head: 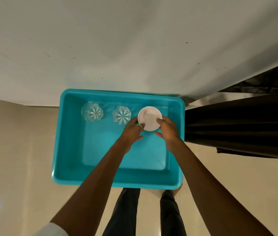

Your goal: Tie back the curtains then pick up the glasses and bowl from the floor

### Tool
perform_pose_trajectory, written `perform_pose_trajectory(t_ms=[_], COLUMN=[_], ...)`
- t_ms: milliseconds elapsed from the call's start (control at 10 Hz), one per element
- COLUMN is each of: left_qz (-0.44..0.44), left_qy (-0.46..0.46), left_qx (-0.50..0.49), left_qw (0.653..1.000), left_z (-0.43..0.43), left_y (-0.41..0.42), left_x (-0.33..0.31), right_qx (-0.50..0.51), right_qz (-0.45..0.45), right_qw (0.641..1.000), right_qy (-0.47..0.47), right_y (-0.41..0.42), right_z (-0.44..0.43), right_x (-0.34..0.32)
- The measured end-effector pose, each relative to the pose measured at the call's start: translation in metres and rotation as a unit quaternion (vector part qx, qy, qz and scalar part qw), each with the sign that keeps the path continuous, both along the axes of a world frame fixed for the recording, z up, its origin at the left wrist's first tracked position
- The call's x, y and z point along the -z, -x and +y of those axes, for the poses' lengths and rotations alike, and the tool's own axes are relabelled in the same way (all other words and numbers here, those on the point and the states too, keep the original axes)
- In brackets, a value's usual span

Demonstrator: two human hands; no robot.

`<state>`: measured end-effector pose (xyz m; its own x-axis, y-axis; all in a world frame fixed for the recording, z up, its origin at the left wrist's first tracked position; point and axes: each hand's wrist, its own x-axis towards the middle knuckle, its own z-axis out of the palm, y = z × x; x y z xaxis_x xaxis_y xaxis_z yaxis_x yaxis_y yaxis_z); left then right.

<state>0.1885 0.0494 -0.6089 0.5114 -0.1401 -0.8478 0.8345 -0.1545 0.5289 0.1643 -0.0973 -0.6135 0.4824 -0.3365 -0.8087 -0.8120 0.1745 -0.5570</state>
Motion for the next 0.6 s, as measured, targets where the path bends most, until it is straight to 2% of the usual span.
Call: perform_pose_trajectory(t_ms=[300, 500, 600], left_qz=[0.012, 0.072, 0.074], left_qy=[0.003, -0.004, 0.002], left_qx=[0.006, -0.013, -0.002], left_qw=[1.0, 0.997, 0.997], left_z=[0.003, 0.013, 0.02], left_y=[0.001, 0.023, 0.043], left_x=[-0.005, -0.028, -0.038], right_qx=[-0.001, 0.006, -0.002], right_qz=[0.005, 0.047, 0.069], right_qw=[1.0, 0.998, 0.997], right_qy=[0.011, 0.029, 0.039], right_y=[0.0, 0.014, 0.027], right_z=[0.003, 0.003, 0.008], right_x=[-0.003, -0.026, -0.043])
